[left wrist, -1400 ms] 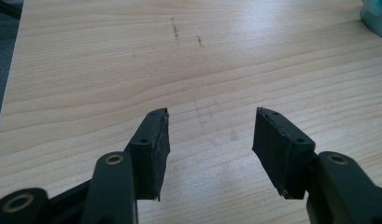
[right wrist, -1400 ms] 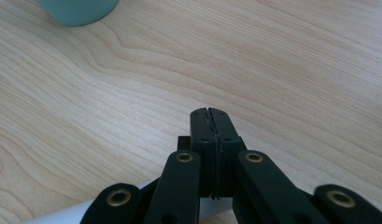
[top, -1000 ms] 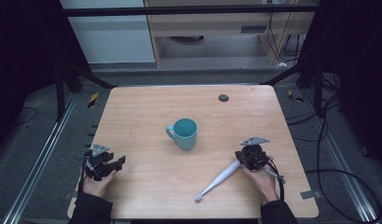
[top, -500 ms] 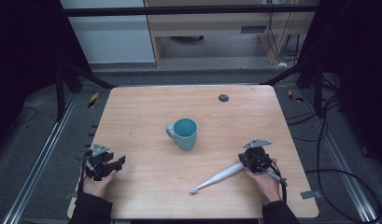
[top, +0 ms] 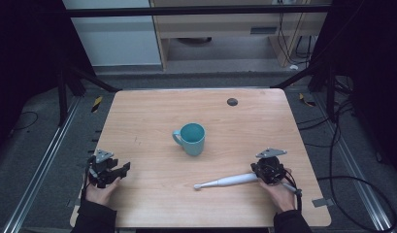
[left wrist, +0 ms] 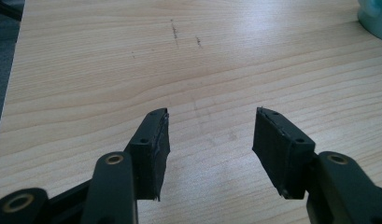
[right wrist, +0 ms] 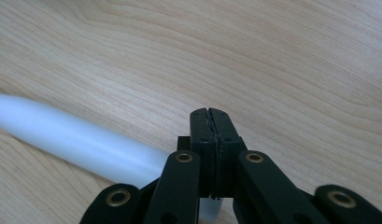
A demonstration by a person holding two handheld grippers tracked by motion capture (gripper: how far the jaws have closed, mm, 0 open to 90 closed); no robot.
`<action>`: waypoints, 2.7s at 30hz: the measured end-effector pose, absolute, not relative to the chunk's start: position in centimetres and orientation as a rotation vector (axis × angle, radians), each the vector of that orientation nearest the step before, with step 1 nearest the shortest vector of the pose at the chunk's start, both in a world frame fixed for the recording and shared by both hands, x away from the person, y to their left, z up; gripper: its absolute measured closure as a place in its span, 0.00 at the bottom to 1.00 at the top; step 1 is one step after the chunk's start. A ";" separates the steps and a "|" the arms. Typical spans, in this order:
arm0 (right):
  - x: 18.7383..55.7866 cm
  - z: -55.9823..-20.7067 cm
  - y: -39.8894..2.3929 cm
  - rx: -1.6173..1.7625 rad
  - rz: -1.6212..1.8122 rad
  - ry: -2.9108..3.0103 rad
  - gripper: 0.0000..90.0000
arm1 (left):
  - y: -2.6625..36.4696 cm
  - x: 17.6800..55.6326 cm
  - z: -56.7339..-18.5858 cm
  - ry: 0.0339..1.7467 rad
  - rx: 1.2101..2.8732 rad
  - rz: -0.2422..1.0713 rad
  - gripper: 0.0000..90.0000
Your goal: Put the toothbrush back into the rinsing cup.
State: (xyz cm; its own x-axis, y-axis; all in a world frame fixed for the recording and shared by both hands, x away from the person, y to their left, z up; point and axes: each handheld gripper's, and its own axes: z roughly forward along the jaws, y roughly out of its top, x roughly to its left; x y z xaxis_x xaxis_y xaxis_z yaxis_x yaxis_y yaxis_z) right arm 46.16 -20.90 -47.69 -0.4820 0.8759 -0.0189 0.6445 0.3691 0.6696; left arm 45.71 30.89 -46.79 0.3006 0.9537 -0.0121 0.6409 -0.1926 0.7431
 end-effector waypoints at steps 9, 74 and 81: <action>45.4 -47.8 -21.4 1.338 0.849 2.266 0.99 | 30.9 45.7 -46.8 1.417 1.920 0.618 0.50; 40.4 -47.9 -21.5 1.290 0.858 2.344 0.98 | 30.9 45.6 -46.7 1.415 1.918 0.621 0.50; 41.4 -46.3 -21.5 1.285 0.901 2.276 0.87 | 30.9 45.7 -46.8 1.420 1.918 0.618 0.50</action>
